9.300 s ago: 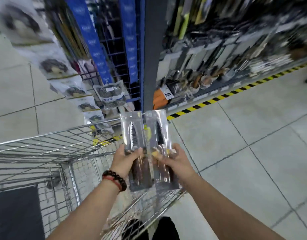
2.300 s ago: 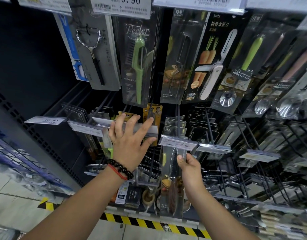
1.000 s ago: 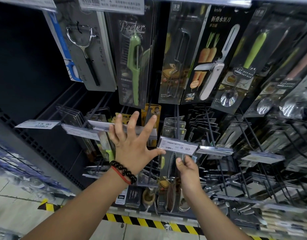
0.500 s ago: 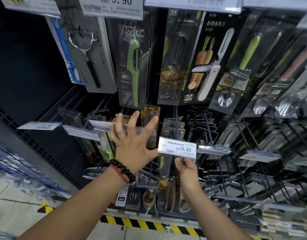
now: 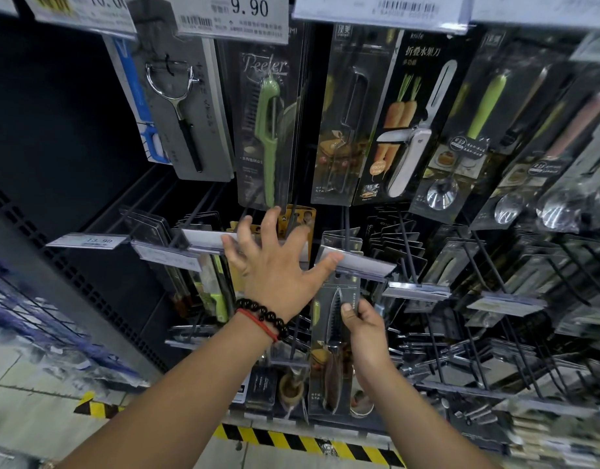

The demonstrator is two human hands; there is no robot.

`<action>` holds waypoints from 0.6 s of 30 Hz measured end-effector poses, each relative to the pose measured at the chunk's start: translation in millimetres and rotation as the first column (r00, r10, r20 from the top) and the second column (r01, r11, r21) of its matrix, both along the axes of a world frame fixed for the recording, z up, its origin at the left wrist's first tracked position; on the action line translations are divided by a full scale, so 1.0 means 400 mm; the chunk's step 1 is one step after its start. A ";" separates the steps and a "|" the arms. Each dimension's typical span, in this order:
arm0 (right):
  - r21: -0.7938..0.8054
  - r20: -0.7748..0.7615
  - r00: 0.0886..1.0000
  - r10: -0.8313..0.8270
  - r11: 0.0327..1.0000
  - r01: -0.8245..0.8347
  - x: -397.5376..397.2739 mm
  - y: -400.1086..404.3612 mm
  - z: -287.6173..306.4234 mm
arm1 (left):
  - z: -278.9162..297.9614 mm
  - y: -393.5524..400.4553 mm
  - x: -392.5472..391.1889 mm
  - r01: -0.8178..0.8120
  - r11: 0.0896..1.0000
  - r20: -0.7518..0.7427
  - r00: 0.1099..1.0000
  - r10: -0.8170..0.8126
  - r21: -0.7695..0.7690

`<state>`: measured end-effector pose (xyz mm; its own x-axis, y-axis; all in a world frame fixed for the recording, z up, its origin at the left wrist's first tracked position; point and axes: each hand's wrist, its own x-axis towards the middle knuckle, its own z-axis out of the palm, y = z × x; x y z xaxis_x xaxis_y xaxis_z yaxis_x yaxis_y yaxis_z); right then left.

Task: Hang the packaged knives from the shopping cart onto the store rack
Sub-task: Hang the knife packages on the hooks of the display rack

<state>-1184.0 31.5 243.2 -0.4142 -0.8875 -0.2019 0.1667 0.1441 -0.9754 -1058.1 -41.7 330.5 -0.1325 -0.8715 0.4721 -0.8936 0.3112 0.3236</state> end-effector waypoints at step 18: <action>0.030 0.002 0.999 -0.048 0.998 0.048 0.005 0.031 -0.038 | 0.010 0.011 0.010 0.037 0.998 -0.018 0.999 -0.036 0.042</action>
<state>-1182.1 44.1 228.1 -0.4555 -0.8601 -0.2297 0.1771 0.1653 -0.9702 -1054.2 -37.2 334.6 -0.1564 -0.8857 0.4371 -0.8759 0.3289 0.3529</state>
